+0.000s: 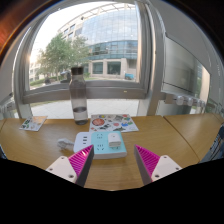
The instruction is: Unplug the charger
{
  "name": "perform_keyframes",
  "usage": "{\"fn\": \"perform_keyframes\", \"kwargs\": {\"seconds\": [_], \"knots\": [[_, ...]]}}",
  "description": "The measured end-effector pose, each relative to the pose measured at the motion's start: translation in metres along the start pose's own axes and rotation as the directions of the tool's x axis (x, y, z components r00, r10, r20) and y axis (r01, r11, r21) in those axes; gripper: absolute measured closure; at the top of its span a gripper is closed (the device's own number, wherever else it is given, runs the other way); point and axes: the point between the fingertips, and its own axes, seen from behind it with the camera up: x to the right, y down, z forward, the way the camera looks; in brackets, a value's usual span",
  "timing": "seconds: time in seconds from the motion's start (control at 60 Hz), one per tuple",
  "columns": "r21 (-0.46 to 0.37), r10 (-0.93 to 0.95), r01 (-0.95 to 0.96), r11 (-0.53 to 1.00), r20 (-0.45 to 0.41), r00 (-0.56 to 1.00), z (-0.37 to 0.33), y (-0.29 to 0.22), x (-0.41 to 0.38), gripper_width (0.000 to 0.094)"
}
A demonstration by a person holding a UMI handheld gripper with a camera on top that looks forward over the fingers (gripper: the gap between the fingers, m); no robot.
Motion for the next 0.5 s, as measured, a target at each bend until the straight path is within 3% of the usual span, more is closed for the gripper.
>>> {"fn": "perform_keyframes", "kwargs": {"seconds": [0.1, 0.35, 0.5], "knots": [[-0.02, -0.002, 0.003, 1.0, 0.022, 1.0, 0.034, -0.008, 0.008, 0.0208], [-0.071, -0.047, 0.051, 0.996, 0.056, 0.997, 0.069, 0.0, 0.005, 0.0688], [-0.104, -0.061, 0.067, 0.992, 0.061, 0.996, 0.07, 0.004, 0.004, 0.0737]]}}
